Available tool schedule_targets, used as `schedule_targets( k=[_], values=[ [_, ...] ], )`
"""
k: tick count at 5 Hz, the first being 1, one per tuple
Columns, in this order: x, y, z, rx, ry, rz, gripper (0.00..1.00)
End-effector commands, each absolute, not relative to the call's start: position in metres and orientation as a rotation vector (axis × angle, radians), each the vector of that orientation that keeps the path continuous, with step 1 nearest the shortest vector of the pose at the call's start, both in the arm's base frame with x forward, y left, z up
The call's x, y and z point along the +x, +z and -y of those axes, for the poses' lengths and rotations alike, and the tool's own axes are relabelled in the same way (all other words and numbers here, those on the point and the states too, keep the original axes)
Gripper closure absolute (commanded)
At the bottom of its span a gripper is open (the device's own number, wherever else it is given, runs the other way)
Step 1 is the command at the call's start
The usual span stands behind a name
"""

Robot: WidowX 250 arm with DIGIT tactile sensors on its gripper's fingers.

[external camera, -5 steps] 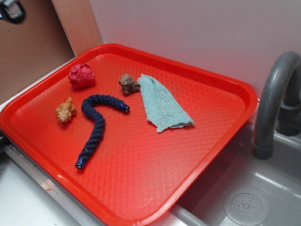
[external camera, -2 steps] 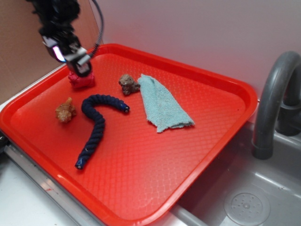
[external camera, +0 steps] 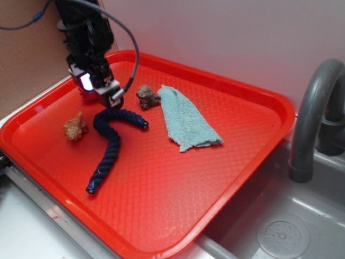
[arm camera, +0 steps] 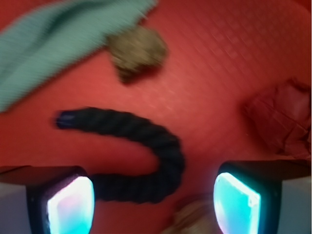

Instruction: Grab the blue rope.

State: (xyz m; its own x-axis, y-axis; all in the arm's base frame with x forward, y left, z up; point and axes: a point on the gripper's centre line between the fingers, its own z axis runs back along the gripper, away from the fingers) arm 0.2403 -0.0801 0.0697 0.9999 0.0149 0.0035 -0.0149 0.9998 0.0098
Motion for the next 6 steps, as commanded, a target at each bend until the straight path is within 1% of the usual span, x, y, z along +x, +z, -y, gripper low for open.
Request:
schedule_targets(
  k=[1, 2, 3, 4, 5, 6],
  values=[
    [0.238, 0.038, 0.062, 0.001, 0.028, -0.036, 0.0],
    [0.238, 0.03, 0.073, -0.008, -0.018, -0.043, 0.0],
    [0.238, 0.027, 0.093, -0.028, -0.066, -0.053, 0.0],
    [0.234, 0.023, 0.098, -0.021, -0.079, -0.055, 0.74],
    [0.232, 0.026, 0.097, 0.035, -0.086, -0.041, 1.0],
    [0.23, 0.037, 0.098, 0.105, -0.104, -0.033, 1.0]
  ],
)
